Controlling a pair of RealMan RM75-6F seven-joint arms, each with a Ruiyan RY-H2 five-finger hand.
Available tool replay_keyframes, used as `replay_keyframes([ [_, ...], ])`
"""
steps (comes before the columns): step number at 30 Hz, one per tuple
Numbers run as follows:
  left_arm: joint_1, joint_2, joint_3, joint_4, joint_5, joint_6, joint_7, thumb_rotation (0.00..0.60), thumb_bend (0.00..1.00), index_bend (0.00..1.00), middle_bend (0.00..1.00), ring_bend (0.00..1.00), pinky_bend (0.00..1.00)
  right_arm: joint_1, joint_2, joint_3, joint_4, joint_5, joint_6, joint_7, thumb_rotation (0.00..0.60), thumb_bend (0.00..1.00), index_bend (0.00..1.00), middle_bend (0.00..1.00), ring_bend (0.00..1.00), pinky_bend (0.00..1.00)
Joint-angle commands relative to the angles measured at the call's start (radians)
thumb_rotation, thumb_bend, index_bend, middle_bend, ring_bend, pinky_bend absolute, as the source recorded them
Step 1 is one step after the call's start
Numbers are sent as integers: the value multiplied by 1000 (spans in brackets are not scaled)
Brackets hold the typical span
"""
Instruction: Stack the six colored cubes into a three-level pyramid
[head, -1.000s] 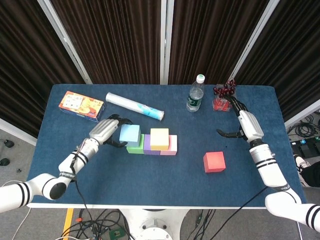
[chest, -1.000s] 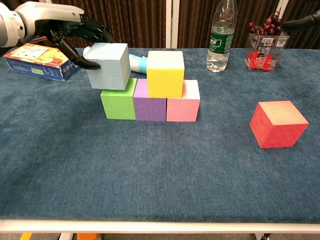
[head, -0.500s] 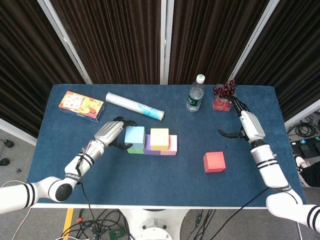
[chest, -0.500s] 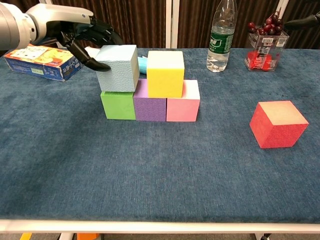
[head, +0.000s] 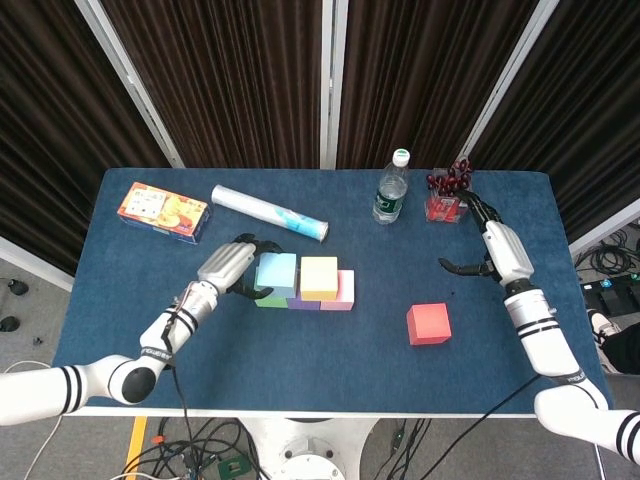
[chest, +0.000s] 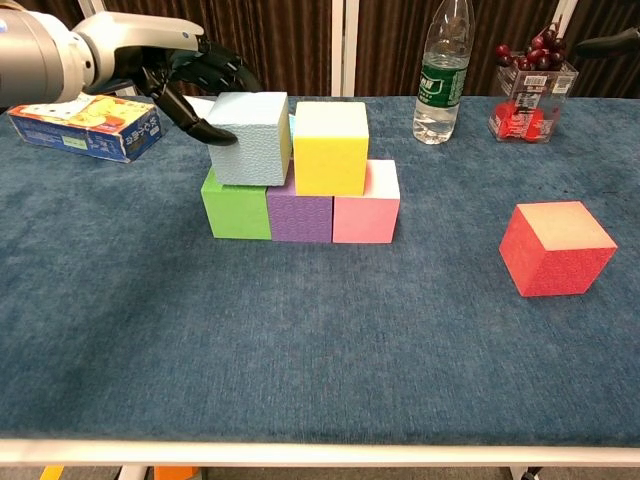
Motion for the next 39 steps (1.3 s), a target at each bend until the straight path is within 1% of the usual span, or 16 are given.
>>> replay_keyframes([
  [1, -2, -5, 0, -1, -5, 3, 6, 600, 281, 288, 402, 187, 69, -1, 0, 0, 1, -1, 0, 2, 600, 101, 0, 8, 0, 0],
  [27, -15, -45, 3, 9, -42, 39, 72, 600, 281, 288, 402, 187, 69, -6, 2, -2, 14, -8, -3, 22, 600, 101, 0, 8, 0, 0],
  [39, -16, -44, 1, -4, -50, 43, 85, 600, 281, 288, 403, 187, 69, -6, 0, -3, 20, -9, -5, 27, 600, 101, 0, 8, 0, 0],
])
